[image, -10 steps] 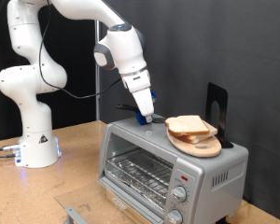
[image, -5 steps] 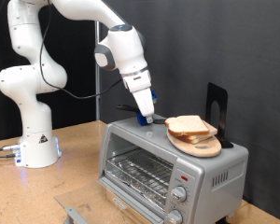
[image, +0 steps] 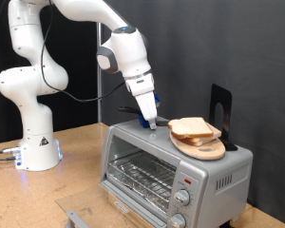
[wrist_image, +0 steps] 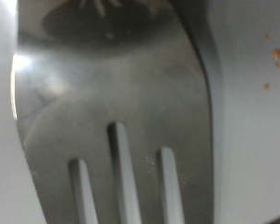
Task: Make a piece of toast with the oven
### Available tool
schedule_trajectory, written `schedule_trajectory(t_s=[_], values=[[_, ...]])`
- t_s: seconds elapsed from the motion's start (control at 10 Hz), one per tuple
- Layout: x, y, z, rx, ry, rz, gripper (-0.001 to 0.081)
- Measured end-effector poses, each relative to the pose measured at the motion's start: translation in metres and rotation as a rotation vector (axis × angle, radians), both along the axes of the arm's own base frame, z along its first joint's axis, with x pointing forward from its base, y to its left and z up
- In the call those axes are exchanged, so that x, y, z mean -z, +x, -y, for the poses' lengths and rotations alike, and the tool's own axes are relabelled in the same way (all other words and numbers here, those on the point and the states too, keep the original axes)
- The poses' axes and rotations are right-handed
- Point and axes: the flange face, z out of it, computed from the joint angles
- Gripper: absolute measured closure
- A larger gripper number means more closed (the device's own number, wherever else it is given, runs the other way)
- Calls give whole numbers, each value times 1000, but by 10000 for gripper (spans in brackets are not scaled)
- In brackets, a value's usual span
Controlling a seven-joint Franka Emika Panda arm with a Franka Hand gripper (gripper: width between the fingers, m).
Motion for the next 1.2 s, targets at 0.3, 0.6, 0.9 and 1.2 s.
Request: schedule_trajectory(t_s=[0.3,0.6,0.9,1.2], values=[[-10,-2,-3,-52,36,-2,0],[-27,-12,-3,-138,47,5,0],[-33,-21,0,-162,-26,16,0],[-30,-22,3,-151,-67,27,0]])
